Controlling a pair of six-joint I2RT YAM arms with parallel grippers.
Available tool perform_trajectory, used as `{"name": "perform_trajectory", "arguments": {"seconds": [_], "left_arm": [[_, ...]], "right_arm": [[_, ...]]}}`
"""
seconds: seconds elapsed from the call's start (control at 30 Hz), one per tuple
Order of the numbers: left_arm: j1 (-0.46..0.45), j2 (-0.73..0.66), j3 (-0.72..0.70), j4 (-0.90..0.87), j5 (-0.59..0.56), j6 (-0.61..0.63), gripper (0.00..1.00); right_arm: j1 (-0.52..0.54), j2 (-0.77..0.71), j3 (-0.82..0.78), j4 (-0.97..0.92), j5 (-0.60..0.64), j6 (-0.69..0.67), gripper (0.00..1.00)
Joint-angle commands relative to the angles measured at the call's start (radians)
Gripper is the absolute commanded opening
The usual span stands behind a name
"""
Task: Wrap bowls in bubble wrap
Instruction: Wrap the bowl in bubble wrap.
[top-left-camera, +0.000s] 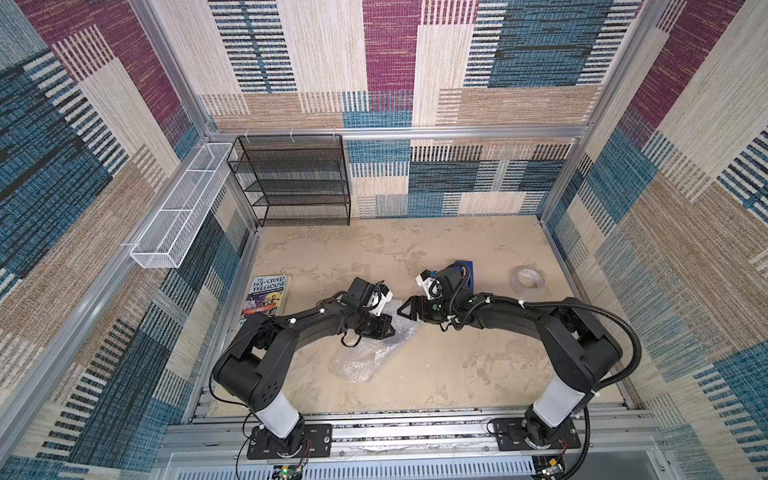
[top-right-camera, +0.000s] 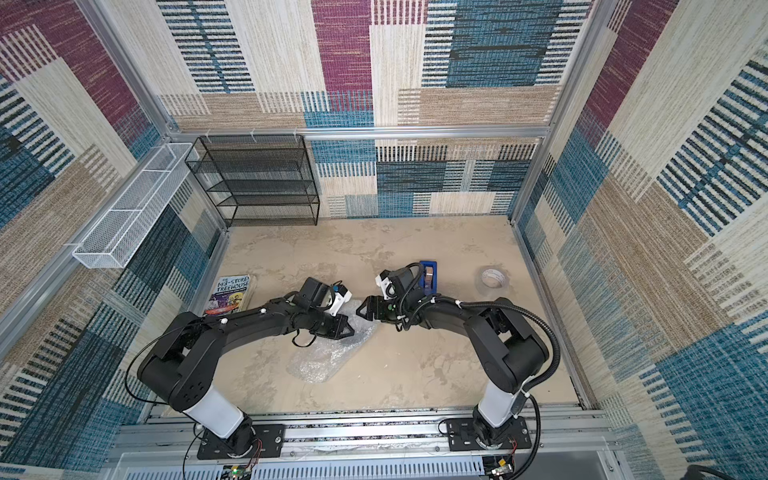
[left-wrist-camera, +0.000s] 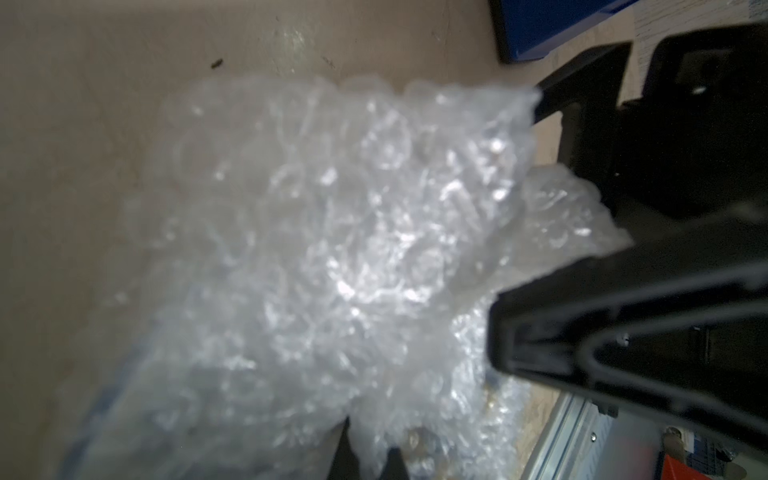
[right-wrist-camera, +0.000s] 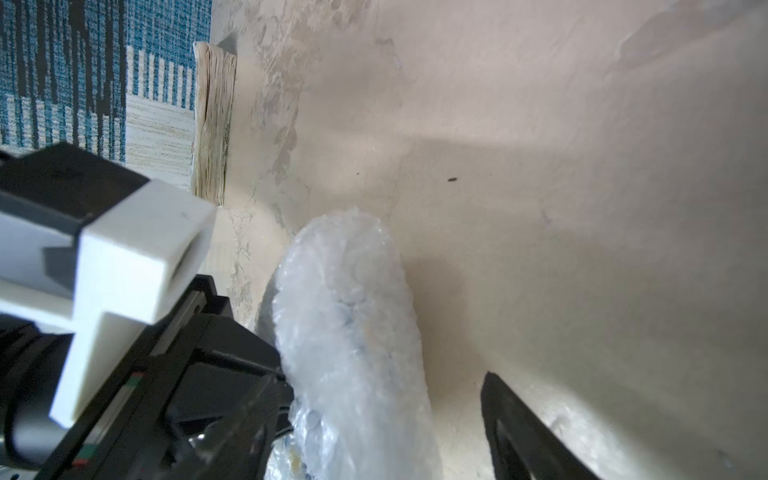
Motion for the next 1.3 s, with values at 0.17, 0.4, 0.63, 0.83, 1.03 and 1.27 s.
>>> {"name": "perform_trajectory", "arguments": {"seconds": [0.17,0.4,0.63,0.83,1.03,1.27], "left_arm": [[-0.002,0.018,0.023,-0.027,-0.008,0.038,0.0],[-0.002,0.022,0.041,-0.034,-0.012,0.04,0.0],[-0.002,0.016,0.044,-0.039,-0.047,0.034,0.0],[-0.002,0.003,0.051,-0.037,-0.088,0.016,0.17],[-0.001,-0.075,0.044,-0.022,-0.186,-0.013,0.6],[0.024,-0.195,0.031,-0.005,-0.297,-0.054,0.71]], "right_arm": [[0.015,0.087,0.028,0.081,-0.114,-0.023,0.71],[0.033,0.155,0.055,0.072,-0.133,-0.028,0.61],[0.032,0.161,0.056,0.089,-0.128,-0.016,0.39],[0.033,0.171,0.07,0.092,-0.124,-0.007,0.12],[0.03,0.167,0.085,0.083,-0.11,0.005,0.0],[0.018,0.146,0.131,-0.007,-0.051,-0.002,0.0]]}}
